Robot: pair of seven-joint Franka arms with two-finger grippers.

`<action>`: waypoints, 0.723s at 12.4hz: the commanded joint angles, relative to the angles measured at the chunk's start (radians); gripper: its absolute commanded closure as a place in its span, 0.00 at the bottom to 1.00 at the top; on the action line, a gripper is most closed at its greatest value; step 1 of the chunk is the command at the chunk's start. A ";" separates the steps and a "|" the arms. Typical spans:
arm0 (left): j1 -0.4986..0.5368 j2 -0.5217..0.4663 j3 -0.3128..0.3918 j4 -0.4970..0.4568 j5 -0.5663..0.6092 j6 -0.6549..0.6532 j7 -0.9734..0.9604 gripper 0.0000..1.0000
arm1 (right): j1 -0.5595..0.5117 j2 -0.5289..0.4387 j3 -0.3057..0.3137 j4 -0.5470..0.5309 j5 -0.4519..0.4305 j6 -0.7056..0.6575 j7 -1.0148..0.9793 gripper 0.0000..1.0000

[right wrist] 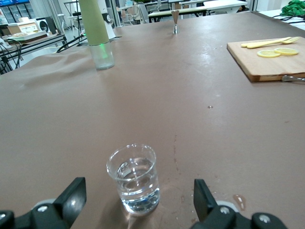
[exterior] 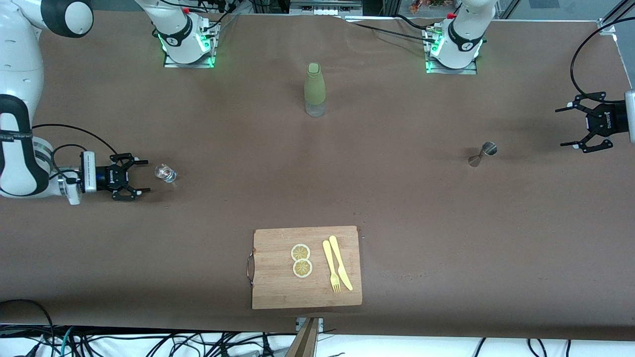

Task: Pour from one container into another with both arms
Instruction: 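Lower the right gripper to the glass cup while the left gripper nears the jigger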

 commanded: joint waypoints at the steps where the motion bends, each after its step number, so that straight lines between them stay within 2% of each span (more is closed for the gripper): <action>1: 0.024 0.036 -0.006 0.008 -0.030 -0.025 0.075 0.00 | 0.009 0.018 0.009 0.003 0.017 -0.004 -0.019 0.00; 9: 0.038 0.203 -0.006 0.009 -0.079 -0.037 0.310 0.00 | 0.038 0.049 0.012 0.005 0.016 -0.002 -0.041 0.00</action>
